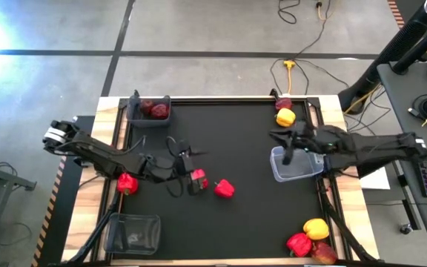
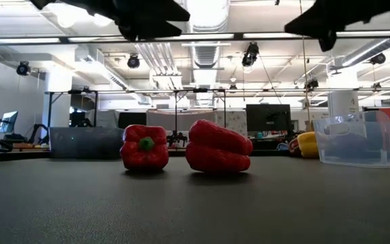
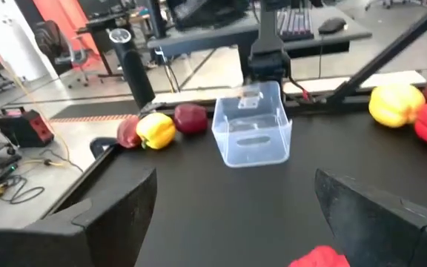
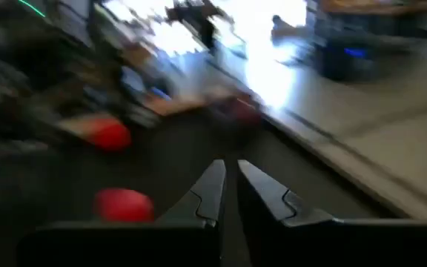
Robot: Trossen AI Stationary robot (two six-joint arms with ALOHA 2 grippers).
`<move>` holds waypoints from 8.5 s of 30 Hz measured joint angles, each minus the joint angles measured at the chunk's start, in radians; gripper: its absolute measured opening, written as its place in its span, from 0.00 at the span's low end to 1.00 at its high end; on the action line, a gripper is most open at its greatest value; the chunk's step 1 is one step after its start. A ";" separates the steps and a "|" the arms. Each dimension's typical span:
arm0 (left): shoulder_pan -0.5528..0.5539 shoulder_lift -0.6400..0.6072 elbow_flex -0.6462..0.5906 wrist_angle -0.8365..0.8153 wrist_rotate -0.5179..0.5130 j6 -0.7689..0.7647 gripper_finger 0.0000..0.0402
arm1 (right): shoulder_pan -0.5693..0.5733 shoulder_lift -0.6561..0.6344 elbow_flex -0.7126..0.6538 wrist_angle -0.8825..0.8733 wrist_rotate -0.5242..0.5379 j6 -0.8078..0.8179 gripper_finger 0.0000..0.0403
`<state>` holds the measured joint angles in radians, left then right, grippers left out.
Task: Sort produce into baskets
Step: Put the red apple into the top black bin
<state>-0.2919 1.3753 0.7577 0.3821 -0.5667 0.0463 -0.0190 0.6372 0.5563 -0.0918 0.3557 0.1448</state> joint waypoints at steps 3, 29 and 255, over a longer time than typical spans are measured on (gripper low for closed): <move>0.000 0.015 -0.001 -0.003 0.001 0.002 0.86 | -0.024 0.098 0.138 -0.235 0.184 -0.001 0.07; -0.002 0.021 -0.001 -0.033 0.003 0.023 0.86 | -0.562 0.505 0.398 -1.067 0.161 0.258 0.37; 0.091 -0.625 -0.418 -0.181 0.131 -0.527 0.99 | -0.585 0.762 0.583 -0.614 0.006 -0.006 0.93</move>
<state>-0.2012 0.7501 0.3393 0.2010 -0.4355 -0.4802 -0.6036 1.3989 1.1398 -0.7056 0.3614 0.1389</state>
